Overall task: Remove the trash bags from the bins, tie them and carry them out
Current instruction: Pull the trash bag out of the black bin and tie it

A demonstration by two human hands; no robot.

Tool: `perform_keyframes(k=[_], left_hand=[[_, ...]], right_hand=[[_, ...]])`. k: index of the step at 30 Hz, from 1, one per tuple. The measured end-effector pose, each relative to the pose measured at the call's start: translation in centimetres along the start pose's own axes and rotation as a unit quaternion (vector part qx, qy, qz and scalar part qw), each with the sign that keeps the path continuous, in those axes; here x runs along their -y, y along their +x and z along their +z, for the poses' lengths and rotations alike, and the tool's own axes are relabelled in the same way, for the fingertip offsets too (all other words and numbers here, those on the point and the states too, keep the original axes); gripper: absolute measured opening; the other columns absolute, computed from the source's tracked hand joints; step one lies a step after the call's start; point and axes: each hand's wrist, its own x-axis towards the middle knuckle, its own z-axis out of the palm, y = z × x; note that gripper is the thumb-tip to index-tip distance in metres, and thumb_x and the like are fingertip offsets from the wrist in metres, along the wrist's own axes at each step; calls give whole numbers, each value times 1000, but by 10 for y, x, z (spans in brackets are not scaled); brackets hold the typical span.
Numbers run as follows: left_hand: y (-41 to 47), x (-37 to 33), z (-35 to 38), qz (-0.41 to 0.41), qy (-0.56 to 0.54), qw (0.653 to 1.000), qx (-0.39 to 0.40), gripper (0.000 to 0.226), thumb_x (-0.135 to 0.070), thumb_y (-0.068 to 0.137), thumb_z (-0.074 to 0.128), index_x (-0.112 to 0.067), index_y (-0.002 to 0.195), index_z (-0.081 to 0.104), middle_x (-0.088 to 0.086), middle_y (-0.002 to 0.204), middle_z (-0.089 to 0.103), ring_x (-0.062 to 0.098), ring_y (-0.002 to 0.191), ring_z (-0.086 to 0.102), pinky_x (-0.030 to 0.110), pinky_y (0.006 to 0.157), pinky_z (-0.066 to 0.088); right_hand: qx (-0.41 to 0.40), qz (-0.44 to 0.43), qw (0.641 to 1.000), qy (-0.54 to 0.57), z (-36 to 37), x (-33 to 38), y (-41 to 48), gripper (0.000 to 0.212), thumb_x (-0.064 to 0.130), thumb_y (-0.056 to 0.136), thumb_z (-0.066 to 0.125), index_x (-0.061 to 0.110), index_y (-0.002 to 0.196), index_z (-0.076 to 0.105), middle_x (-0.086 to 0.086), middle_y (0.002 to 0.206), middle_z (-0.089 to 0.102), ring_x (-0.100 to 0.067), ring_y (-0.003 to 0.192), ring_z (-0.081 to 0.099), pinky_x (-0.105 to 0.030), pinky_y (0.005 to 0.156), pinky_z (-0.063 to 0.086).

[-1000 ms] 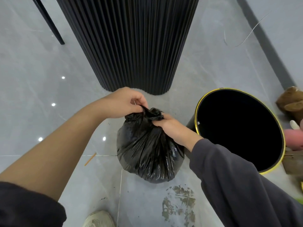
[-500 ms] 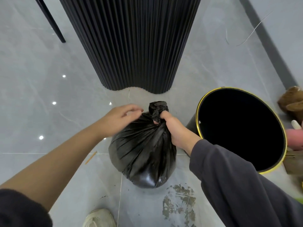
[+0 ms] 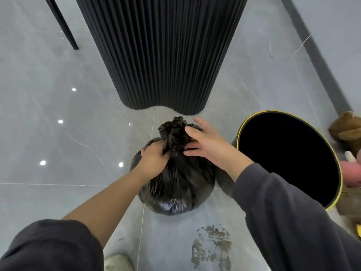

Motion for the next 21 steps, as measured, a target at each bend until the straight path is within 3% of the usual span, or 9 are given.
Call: perform_keyframes(k=[2, 5, 9, 12, 14, 16, 17, 19, 21], left_hand=[[3, 8, -3, -42, -43, 998, 15, 36, -44, 83, 50, -16, 100, 62, 0, 104, 66, 23, 105, 59, 48, 98, 41], [6, 20, -8, -63, -106, 991, 44, 38, -54, 77, 49, -21, 91, 62, 1, 100, 69, 20, 98, 63, 50, 95, 46], [3, 19, -14, -47, -123, 990, 44, 18, -35, 88, 56, -18, 89, 62, 3, 97, 69, 18, 95, 64, 49, 93, 48], [-1, 11, -23, -20, -111, 992, 56, 10, -36, 82, 59, -27, 84, 62, -1, 94, 69, 17, 96, 64, 46, 93, 48], [-1, 3, -32, 12, -65, 996, 64, 8, -43, 80, 61, -37, 83, 59, -6, 96, 67, 14, 99, 61, 38, 95, 45], [3, -7, -43, 48, 5, 996, 77, 6, -35, 86, 62, -29, 86, 61, -6, 95, 63, 11, 97, 57, 34, 93, 41], [5, -13, -51, 70, 25, 993, 90, 10, -33, 87, 62, -23, 85, 61, -4, 91, 62, 11, 93, 56, 33, 89, 42], [13, -28, -68, 97, 43, 986, 130, 14, -31, 85, 67, -18, 82, 60, -4, 86, 58, 13, 87, 57, 29, 82, 45], [22, -42, -84, 98, 86, 976, 173, 21, -31, 83, 69, -10, 82, 64, 1, 84, 64, 14, 85, 61, 26, 80, 48]], right_hand=[[-54, -41, 989, -135, -10, -2, -9, 83, 35, 88, 66, 33, 150, 12, -1, 109, 60, -19, 92, 66, -36, 82, 57], [-95, -101, 940, -311, -13, -29, -18, 99, 49, 76, 72, 26, 151, 11, -2, 131, 48, -18, 116, 52, -34, 100, 43], [-64, -107, 911, -393, -1, -57, -2, 122, 66, 64, 71, 18, 152, 2, -2, 161, 7, -22, 148, 0, -47, 120, 10], [-53, -94, 876, -469, 6, -60, 24, 103, 59, 76, 65, 22, 153, 8, 2, 161, -3, -24, 147, -11, -53, 117, -1], [-45, -137, 917, -372, 13, -59, 31, 65, 32, 91, 59, 18, 147, 30, -4, 155, 26, -25, 145, 18, -44, 118, 18], [-39, -143, 972, -182, 19, -48, 24, 30, 10, 96, 50, 10, 126, 53, -6, 123, 59, -6, 108, 55, -11, 91, 43], [-35, -130, 985, -107, 20, -44, 23, 20, 8, 97, 47, 14, 111, 60, 2, 106, 63, 2, 91, 56, -5, 75, 44], [-50, -93, 994, -34, 21, -39, 28, 17, 20, 95, 47, 29, 103, 60, 11, 99, 62, -3, 92, 57, -16, 81, 48], [-62, -59, 996, 24, 23, -35, 38, 30, 30, 89, 48, 28, 118, 57, 6, 112, 63, -17, 109, 58, -37, 100, 46]])
